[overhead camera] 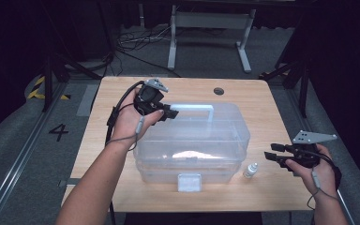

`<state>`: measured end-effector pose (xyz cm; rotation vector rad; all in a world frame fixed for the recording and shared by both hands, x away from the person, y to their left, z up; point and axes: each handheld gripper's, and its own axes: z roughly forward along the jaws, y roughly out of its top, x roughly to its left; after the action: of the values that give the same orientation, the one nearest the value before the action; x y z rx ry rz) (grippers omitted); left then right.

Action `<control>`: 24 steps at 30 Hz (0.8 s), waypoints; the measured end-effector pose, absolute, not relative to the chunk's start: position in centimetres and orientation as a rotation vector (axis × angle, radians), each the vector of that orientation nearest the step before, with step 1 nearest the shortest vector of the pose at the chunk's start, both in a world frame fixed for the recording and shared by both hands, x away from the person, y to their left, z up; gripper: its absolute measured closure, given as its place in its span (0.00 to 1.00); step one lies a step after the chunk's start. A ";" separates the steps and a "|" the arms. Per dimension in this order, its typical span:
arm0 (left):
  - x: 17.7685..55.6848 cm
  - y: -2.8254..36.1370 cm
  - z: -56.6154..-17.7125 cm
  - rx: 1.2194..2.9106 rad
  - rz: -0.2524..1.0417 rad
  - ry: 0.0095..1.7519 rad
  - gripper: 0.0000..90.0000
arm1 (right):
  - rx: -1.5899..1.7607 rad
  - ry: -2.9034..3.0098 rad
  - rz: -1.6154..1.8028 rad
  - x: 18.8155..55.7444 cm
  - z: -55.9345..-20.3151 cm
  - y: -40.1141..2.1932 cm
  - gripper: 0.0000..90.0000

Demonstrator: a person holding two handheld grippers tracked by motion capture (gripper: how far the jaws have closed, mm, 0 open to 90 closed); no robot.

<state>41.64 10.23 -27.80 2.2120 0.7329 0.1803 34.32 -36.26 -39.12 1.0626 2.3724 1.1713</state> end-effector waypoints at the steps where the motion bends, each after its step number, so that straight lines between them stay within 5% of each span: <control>1: 41.7 10.2 -27.7 2.213 0.181 0.732 0.83 | 1.068 2.371 1.175 34.2 -39.0 -36.2 0.60; 18: 43.2 10.1 -26.6 2.239 0.147 0.749 0.83 | 0.910 2.410 1.262 32.7 -37.4 -34.7 0.97; 24: 43.6 10.1 -26.3 2.245 0.143 0.752 0.83 | 0.820 2.426 1.309 32.1 -36.9 -33.2 1.00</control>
<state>43.56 10.07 -26.34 2.2448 0.7520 0.1427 32.07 -33.20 -36.86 0.8200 2.4260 1.3092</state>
